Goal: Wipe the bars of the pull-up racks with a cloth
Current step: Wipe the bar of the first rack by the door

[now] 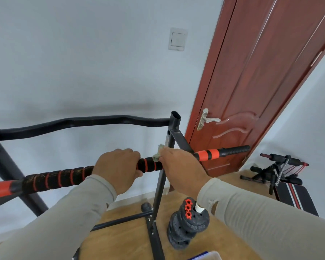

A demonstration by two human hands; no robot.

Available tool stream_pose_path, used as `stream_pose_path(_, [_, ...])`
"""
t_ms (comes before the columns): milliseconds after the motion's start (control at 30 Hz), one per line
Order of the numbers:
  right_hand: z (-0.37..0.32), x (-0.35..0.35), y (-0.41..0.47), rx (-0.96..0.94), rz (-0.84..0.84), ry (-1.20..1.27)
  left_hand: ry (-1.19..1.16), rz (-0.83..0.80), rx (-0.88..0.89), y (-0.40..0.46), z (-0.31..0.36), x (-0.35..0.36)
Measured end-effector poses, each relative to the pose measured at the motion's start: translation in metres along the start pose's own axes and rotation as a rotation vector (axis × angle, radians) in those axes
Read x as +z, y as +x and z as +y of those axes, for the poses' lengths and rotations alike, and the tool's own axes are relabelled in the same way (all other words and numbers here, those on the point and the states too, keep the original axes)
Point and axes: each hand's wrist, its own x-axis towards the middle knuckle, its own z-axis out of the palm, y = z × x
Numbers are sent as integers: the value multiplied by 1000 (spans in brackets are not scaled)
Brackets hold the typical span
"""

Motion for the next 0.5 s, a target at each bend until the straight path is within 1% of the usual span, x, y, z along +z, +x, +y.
stream_pose_path(133, [-45, 13, 4, -23, 63, 51, 6, 58, 3, -2, -1, 4])
stream_pose_path(200, [-42, 10, 1, -56, 39, 9, 0, 77, 9, -3, -1, 6])
stream_pose_path(267, [-25, -1, -2, -69, -22, -59, -24, 74, 11, -2, -3, 6])
stream_pose_path(333, [-6, -16, -6, -16, -106, -126, -45, 69, 11, -3, -4, 5])
stream_pose_path(433, [16, -33, -11, 101, -163, -276, -63, 63, 10, -4, -4, 5])
stream_pose_path(500, [25, -38, -11, 160, -203, -301, -72, 52, 7, -4, -3, 5])
